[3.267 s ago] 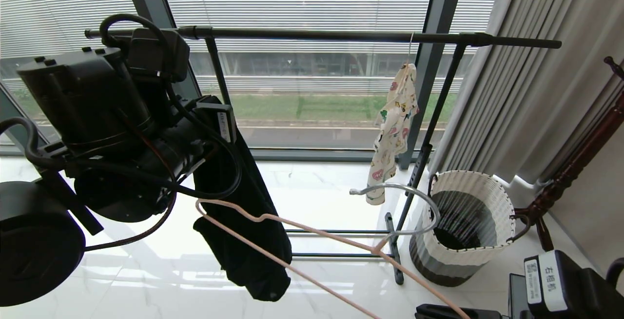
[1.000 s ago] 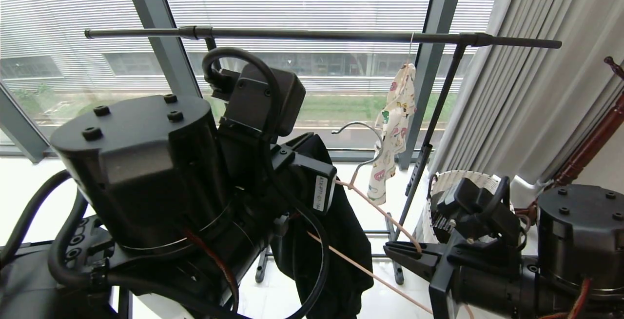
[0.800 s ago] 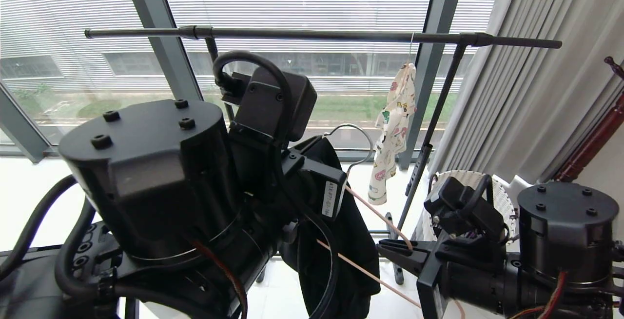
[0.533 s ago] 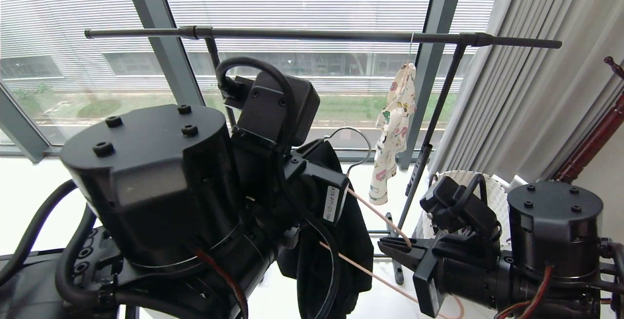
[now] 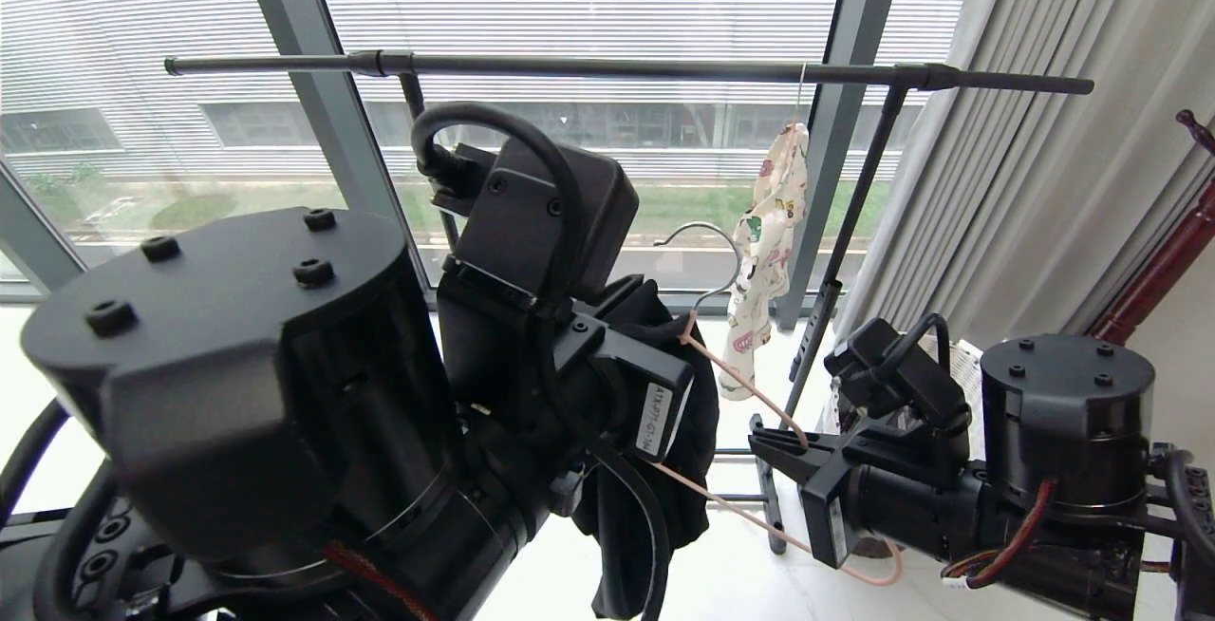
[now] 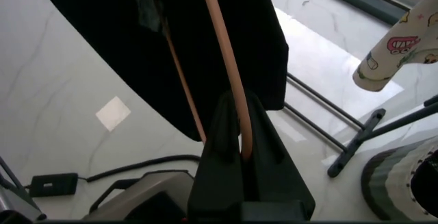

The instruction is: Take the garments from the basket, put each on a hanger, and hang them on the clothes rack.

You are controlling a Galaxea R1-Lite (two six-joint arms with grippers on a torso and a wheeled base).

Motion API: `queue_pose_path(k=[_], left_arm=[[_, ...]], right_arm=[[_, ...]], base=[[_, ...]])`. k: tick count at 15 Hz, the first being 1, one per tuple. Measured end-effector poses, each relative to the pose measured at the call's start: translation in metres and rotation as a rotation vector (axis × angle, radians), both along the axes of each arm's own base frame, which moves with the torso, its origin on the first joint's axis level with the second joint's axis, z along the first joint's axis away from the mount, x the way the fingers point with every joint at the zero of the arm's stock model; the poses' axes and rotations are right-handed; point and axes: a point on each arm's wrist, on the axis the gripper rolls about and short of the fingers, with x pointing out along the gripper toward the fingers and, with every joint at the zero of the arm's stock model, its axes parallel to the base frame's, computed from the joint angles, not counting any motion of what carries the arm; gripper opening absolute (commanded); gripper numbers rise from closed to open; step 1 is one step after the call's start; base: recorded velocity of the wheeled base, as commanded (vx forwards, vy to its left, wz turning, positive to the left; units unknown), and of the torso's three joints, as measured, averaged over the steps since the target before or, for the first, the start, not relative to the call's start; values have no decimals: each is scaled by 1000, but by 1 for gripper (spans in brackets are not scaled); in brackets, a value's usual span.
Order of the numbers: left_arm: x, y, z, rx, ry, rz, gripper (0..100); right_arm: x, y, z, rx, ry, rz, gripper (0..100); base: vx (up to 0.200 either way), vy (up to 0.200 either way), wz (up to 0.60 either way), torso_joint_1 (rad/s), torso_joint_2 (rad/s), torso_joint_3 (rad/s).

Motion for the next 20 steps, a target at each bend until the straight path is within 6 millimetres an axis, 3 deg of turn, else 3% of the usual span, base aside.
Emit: queue_pose_path(k=[4, 12, 16, 20], left_arm=[[0, 4, 4, 18, -22, 10, 100], [3, 37, 11, 88, -74, 81, 100], [-2, 41, 2, 274, -41, -98, 100], [0, 40, 10, 264, -57, -105, 100]], right_arm=[[1, 1, 4, 21, -48, 1, 0], [5, -2, 7, 9, -110, -1, 0], [5, -2, 7, 8, -112, 3, 0], [5, -2, 8, 7, -114, 4, 0]], base=[[0, 0, 0, 0, 0, 0], [0, 0, 0, 0, 0, 0], [0, 0, 0, 0, 0, 0], [0, 0, 0, 0, 0, 0]])
